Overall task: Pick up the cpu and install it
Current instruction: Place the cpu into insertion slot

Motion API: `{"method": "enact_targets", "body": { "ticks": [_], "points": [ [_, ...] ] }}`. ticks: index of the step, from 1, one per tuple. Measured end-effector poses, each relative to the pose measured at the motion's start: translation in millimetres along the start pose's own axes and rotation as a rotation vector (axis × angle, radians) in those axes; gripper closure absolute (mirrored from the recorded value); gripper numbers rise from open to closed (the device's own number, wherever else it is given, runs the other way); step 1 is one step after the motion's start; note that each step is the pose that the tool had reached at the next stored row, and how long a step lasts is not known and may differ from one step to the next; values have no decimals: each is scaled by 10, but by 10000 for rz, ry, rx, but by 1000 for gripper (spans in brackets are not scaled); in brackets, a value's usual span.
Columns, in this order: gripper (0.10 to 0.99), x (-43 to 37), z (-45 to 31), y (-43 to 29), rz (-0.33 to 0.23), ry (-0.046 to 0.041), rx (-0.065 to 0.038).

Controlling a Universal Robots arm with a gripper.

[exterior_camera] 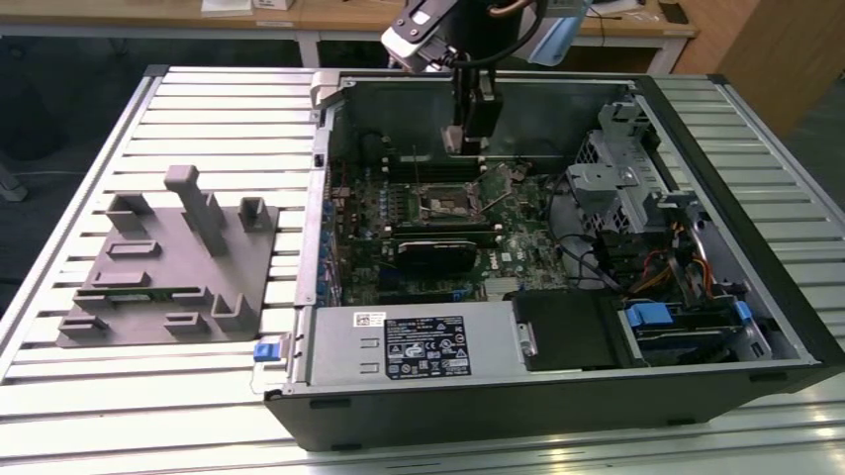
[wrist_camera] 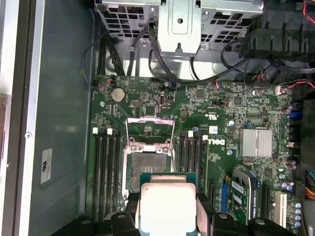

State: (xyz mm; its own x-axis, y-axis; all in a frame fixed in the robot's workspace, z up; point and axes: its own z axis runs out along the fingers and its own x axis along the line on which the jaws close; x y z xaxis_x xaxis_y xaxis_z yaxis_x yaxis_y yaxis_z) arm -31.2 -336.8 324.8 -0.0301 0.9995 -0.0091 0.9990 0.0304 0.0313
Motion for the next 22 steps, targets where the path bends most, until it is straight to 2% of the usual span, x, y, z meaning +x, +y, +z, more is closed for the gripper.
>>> {"method": "enact_targets", "body": {
  "ticks": [7,22],
  "points": [
    [545,2,35,-1,1,-1,1],
    [545,25,54,-1,3,-1,1]
  ]
}}
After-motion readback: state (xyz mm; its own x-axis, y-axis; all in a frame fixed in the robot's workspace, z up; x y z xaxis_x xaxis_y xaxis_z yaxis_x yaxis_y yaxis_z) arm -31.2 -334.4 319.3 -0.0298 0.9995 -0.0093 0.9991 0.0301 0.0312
